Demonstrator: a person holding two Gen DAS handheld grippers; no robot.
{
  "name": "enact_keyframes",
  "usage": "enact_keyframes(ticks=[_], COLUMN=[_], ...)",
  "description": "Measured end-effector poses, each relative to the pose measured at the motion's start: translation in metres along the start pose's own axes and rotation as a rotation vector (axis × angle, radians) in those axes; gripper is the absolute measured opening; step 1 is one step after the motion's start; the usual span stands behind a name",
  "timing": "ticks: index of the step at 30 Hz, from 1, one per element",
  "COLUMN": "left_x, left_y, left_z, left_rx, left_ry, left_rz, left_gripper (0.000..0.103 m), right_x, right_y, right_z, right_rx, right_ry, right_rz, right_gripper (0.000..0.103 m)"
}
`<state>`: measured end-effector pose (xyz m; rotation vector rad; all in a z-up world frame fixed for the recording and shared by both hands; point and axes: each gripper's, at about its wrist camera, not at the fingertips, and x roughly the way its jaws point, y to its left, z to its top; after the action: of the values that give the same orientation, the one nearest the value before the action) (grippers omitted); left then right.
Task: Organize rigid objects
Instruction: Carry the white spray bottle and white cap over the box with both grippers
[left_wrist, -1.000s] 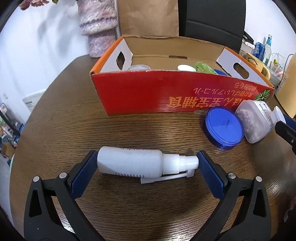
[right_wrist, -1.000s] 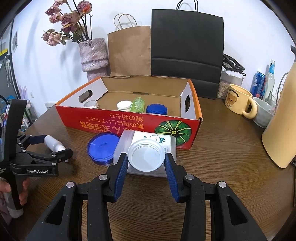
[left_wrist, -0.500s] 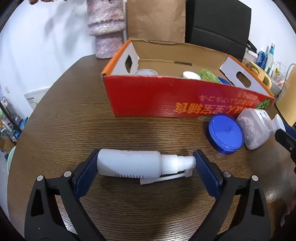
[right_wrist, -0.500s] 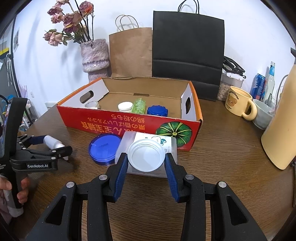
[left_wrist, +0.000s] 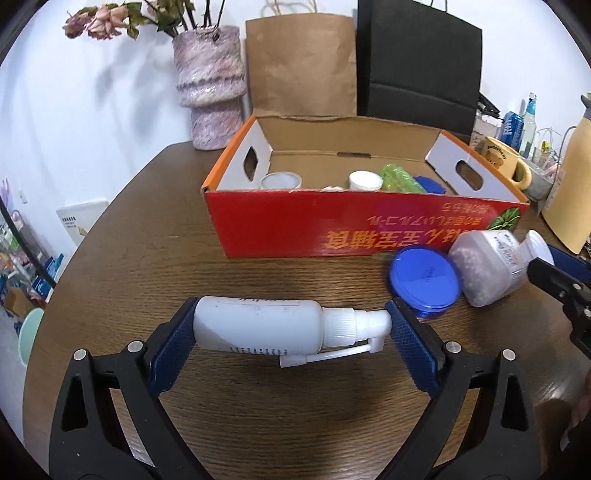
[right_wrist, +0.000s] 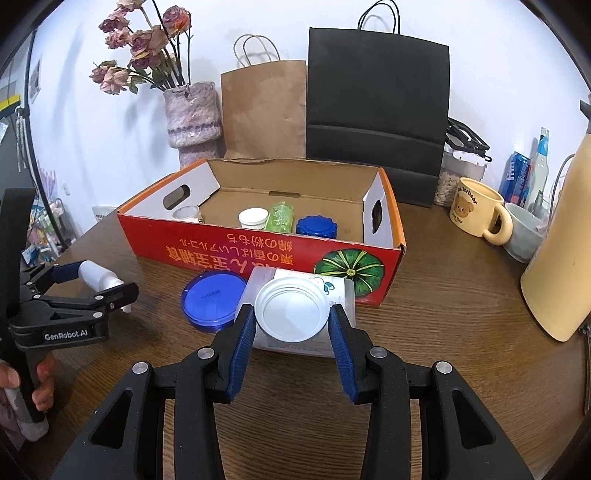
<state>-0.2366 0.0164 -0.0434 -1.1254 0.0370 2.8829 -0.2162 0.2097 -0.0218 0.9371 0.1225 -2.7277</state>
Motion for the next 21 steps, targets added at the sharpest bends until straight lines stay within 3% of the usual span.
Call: enact_keyframes(ticks=[21], left_x=[-0.041], left_y=[-0.027], left_z=[0.027], left_rx=[-0.037], left_ry=[-0.132], left_rz=[-0.032], left_gripper=[0.096], right_x=[-0.011], right_y=[-0.006], right_z=[0.018], right_rx=[0.037], right_ry=[-0.090], right_rz=[0.002], right_gripper=[0.045])
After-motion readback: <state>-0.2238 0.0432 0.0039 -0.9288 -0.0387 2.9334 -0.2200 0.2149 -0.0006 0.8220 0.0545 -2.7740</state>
